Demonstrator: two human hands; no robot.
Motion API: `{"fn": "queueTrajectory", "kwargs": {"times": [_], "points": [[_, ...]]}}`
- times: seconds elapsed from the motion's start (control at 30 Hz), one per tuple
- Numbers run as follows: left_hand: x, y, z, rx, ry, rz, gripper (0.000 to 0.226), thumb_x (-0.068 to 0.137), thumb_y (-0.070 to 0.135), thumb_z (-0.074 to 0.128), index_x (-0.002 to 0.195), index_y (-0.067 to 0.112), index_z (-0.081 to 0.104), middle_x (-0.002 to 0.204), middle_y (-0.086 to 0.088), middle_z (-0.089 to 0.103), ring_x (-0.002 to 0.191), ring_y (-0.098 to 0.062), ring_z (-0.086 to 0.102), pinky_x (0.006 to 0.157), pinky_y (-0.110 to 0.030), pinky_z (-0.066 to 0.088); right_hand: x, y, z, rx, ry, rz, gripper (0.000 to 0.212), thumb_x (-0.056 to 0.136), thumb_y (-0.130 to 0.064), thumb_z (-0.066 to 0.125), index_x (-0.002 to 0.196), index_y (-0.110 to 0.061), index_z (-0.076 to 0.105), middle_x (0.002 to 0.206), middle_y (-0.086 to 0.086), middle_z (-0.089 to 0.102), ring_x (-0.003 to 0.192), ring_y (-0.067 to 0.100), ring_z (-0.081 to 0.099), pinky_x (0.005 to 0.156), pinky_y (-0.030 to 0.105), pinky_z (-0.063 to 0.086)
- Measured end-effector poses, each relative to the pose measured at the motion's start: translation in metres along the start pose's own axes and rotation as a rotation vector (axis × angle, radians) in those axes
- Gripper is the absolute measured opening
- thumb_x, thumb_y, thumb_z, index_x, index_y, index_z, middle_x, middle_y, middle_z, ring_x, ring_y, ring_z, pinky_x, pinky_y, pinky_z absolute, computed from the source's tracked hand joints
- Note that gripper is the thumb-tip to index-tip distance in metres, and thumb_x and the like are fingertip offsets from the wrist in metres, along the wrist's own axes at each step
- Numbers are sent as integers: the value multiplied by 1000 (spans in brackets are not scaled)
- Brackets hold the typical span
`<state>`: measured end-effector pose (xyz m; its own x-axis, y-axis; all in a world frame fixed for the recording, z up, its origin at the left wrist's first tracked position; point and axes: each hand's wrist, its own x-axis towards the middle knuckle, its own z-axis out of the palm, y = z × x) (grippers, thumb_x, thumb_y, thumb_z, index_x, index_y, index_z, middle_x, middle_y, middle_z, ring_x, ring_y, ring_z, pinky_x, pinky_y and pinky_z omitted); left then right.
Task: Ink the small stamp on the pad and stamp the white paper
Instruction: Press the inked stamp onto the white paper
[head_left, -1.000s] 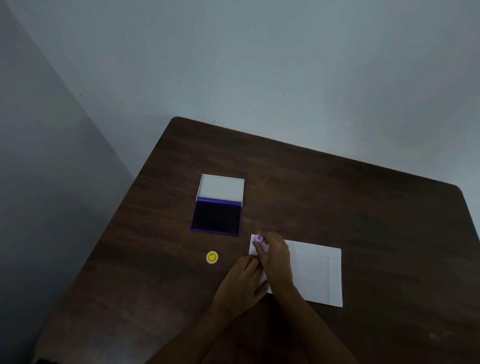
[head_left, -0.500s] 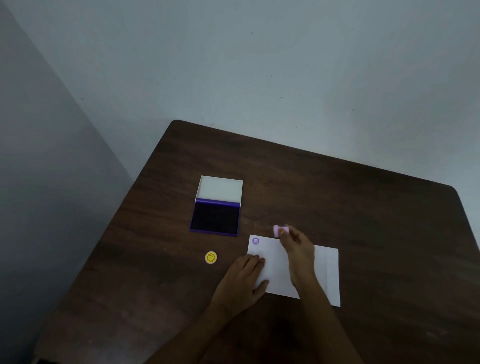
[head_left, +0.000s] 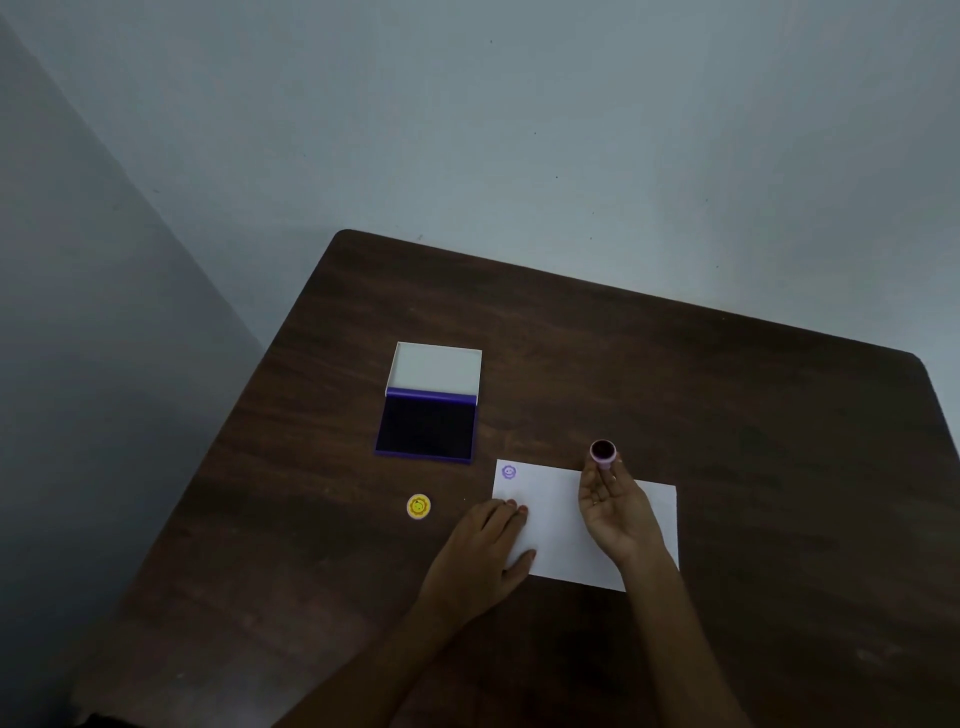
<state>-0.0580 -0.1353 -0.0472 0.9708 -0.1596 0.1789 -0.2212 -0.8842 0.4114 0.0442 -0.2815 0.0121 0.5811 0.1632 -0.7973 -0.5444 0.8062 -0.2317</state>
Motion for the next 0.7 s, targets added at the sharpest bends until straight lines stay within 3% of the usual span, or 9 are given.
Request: {"fn": "queueTrajectory", "kwargs": {"times": [0.17,0.33,0.7], "points": [[0,0,1,6,7,-4,55,93,49,29,108,12,67,107,-4,71,98,-15,66,84,-28,53,3,0,-1,-7,-9,2,15,86,-14,56,97,-5,61,69,12,75,83,18,68,59,25,58],[2,0,0,3,-20,-16,49,82,45,42,108,11,67,106,-4,71,98,-15,66,84,-27,52,6,0,0,-32,-37,2,13,86,-14,55,94,-6,62,70,11,76,65,18,73,55,23,59],[2,3,-6,-51,-124,-57,51,89,47,33,108,13,67,106,-3,71,97,-14,66,82,-28,55,-2,2,7,-88,-63,-20,12,87,-14,55,93,-8,62,69,10,76,64,17,72,52,22,59]]}}
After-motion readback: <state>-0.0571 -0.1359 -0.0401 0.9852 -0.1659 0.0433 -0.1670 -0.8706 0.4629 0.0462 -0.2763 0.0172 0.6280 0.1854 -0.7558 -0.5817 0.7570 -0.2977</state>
